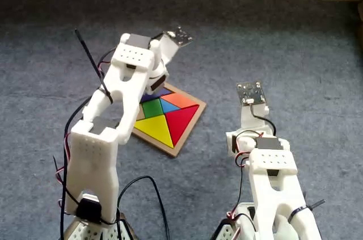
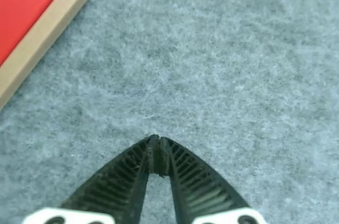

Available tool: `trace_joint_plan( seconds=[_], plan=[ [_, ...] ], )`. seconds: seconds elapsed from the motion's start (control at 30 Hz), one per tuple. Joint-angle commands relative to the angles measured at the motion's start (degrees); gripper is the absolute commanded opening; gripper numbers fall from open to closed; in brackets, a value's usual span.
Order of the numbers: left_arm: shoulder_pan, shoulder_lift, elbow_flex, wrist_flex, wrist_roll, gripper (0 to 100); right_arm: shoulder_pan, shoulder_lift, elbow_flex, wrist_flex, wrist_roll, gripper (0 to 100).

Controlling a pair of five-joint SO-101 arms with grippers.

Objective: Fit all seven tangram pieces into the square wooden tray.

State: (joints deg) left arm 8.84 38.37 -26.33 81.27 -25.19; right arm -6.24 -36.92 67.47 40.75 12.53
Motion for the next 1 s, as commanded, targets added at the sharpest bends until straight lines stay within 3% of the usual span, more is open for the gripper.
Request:
trace_joint_plan(
  seconds=[0.0,0.23,0.53,0.7,0.97],
  plan=[
    [3.6,-0.1,-1.0,-0.8,0.4,9,0.5,-1.6,-0.3,-1.2,0.5,0.9],
    [4.7,-0.7,-3.9,-0.3,0.4,9,0.5,-1.6,-0.3,-1.2,0.5,0.9],
    [4.5,-8.0,-10.1,12.4,0.7,9,0.5,-2.2,-0.3,-1.2,0.4,0.9],
    [4.5,-16.6,-10.0,16.8,0.9,1,0.5,-2.2,-0.3,-1.2,0.4,0.9],
    [1.6,-30.7,-6.2,18.1,11.3,0,0.5,-2.3,-0.3,-0.9,0.1,0.6]
  ],
)
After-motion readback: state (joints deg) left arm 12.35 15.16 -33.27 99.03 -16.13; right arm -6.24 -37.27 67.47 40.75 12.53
